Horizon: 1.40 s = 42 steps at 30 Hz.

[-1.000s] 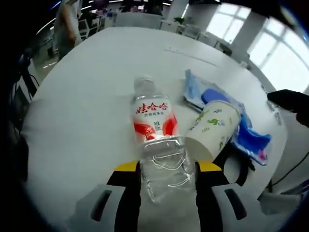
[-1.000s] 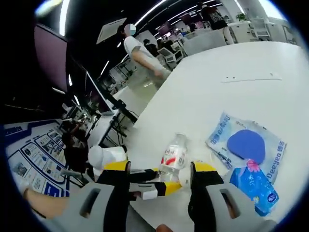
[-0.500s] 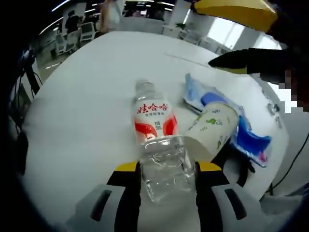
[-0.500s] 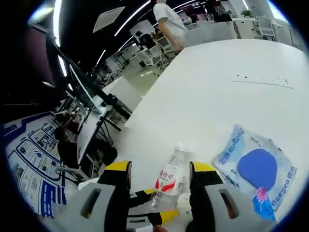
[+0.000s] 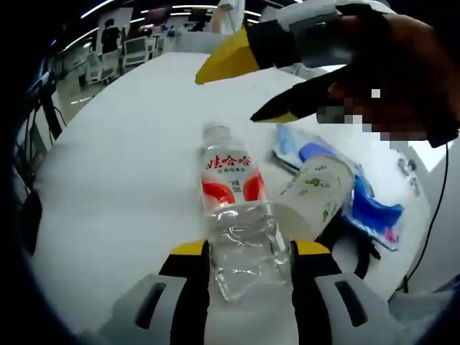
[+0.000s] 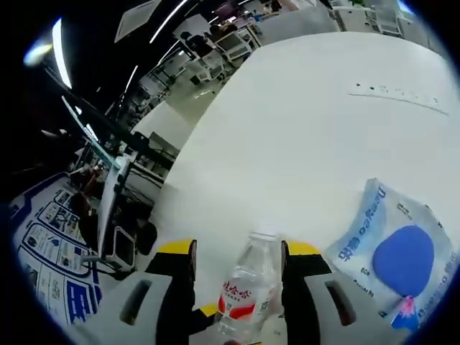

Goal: Arrange the tabletop items into an orderly group along one side of the table until the central work area is clear of visible clutter.

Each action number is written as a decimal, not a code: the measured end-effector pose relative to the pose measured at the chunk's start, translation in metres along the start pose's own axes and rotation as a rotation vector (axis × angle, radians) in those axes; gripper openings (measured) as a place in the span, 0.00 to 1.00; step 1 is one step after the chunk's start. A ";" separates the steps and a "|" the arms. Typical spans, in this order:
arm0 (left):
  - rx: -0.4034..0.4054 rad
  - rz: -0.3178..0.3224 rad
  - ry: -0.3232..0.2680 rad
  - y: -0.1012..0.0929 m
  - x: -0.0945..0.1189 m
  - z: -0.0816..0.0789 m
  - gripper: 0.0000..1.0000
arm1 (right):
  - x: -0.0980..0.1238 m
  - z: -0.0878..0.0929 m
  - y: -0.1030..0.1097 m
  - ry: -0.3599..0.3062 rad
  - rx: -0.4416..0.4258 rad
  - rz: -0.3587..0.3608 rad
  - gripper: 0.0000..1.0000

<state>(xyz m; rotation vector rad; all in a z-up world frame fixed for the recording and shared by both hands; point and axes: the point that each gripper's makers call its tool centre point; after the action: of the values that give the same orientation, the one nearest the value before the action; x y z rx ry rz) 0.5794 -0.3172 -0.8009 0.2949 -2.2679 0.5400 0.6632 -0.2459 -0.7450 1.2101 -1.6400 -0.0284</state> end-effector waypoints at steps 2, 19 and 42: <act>0.004 0.003 -0.005 0.000 0.000 0.000 0.41 | -0.005 0.001 -0.001 0.014 0.006 0.011 0.45; -0.013 -0.009 -0.059 -0.003 0.000 0.001 0.41 | -0.039 0.017 -0.013 0.083 0.007 0.060 0.41; -0.063 -0.023 -0.094 -0.004 0.005 0.002 0.41 | -0.043 0.016 -0.020 -0.019 -0.051 0.135 0.22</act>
<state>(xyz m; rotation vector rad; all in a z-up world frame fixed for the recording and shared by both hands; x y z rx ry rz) 0.5760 -0.3221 -0.7973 0.3202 -2.3644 0.4501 0.6627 -0.2332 -0.7935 1.0614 -1.7244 0.0038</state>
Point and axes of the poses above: the point that each gripper's makers call its tool centre point, and the gripper's own axes: x roughly backward along the fingers, y roughly to its left, z roughly out of its underside
